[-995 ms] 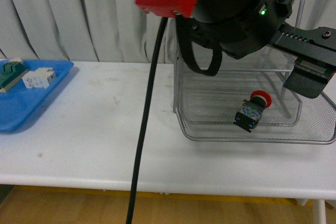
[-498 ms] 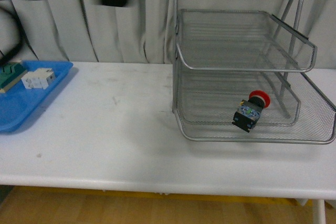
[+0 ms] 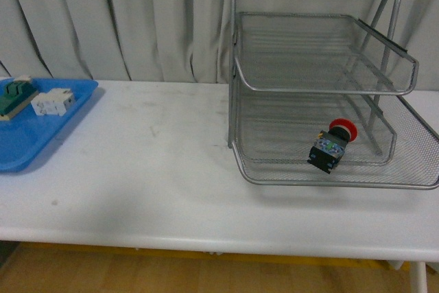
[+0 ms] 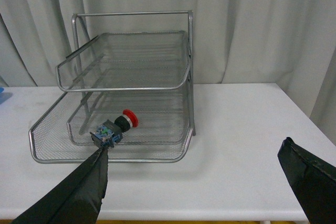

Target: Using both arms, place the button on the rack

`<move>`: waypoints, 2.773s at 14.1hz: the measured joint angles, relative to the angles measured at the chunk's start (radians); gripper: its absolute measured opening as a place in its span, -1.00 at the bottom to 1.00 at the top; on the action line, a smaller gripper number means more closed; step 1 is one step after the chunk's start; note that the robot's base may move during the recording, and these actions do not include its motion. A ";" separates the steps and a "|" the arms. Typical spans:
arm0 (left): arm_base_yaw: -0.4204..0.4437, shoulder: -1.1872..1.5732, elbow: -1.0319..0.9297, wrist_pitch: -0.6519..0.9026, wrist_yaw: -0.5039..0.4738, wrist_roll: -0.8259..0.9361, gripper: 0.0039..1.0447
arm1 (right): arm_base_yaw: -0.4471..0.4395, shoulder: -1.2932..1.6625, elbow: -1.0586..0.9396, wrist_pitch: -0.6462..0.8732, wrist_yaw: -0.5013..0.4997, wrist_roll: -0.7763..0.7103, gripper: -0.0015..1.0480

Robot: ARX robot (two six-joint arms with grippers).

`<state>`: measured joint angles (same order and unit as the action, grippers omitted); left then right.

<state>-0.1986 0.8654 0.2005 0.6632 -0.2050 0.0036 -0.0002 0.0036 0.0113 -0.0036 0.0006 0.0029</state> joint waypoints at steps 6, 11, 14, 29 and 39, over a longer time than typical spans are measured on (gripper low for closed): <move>0.109 -0.235 -0.122 -0.119 0.113 0.000 -0.97 | 0.000 0.000 0.000 0.000 0.000 0.000 0.87; 0.196 -0.388 -0.192 -0.198 0.204 -0.001 -0.97 | 0.000 0.000 0.000 0.000 0.000 0.000 0.87; 0.196 -0.504 -0.192 -0.298 0.204 -0.001 -0.97 | 0.000 0.000 0.000 0.000 0.000 0.000 0.87; 0.196 -0.857 -0.192 -0.666 0.204 -0.001 -0.97 | 0.000 0.000 0.000 0.001 0.000 0.000 0.87; 0.196 -0.857 -0.192 -0.666 0.204 -0.002 0.87 | -0.022 0.020 0.002 -0.002 -0.071 -0.009 0.87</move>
<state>-0.0029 0.0086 0.0090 -0.0032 -0.0006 0.0013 -0.0223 0.0235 0.0132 -0.0051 -0.0708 -0.0059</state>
